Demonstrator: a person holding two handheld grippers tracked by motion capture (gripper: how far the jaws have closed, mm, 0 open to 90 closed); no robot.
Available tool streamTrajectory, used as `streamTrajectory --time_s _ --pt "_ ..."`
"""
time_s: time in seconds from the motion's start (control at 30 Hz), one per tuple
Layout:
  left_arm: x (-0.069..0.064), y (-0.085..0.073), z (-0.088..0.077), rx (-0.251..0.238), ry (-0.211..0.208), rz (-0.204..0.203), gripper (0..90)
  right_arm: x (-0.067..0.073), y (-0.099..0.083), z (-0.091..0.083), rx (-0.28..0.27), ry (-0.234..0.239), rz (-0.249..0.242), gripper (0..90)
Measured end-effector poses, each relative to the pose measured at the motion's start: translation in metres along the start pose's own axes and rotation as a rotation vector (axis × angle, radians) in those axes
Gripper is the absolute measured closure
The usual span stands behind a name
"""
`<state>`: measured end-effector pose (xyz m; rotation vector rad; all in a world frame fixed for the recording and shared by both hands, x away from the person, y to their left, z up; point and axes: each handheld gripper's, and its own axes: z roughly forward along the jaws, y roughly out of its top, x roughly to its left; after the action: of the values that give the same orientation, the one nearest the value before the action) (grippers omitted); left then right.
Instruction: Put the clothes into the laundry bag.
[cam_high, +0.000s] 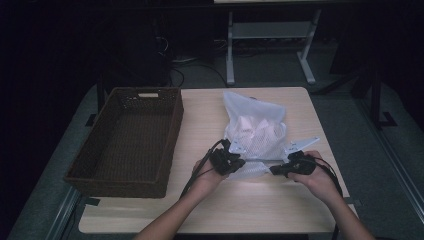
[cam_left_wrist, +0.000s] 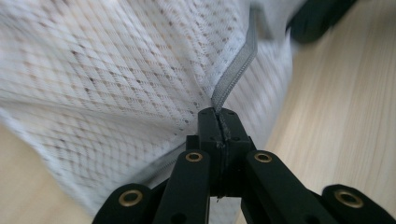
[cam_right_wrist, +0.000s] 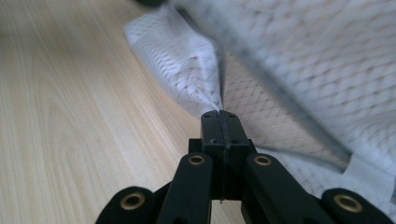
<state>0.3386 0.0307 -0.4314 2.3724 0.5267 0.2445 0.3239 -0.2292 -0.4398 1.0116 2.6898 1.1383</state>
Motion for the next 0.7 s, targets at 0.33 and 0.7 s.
streamTrajectory --time_s 0.33,0.7 --pt "0.009 -0.017 0.012 0.002 -0.067 -0.073 80.8 -0.001 -0.008 -0.001 -0.011 0.013 0.002 79.5" --pt "0.013 -0.029 -0.013 -0.068 -0.112 -0.125 46.1 -0.001 -0.011 -0.016 -0.1 -0.012 0.003 51.9"
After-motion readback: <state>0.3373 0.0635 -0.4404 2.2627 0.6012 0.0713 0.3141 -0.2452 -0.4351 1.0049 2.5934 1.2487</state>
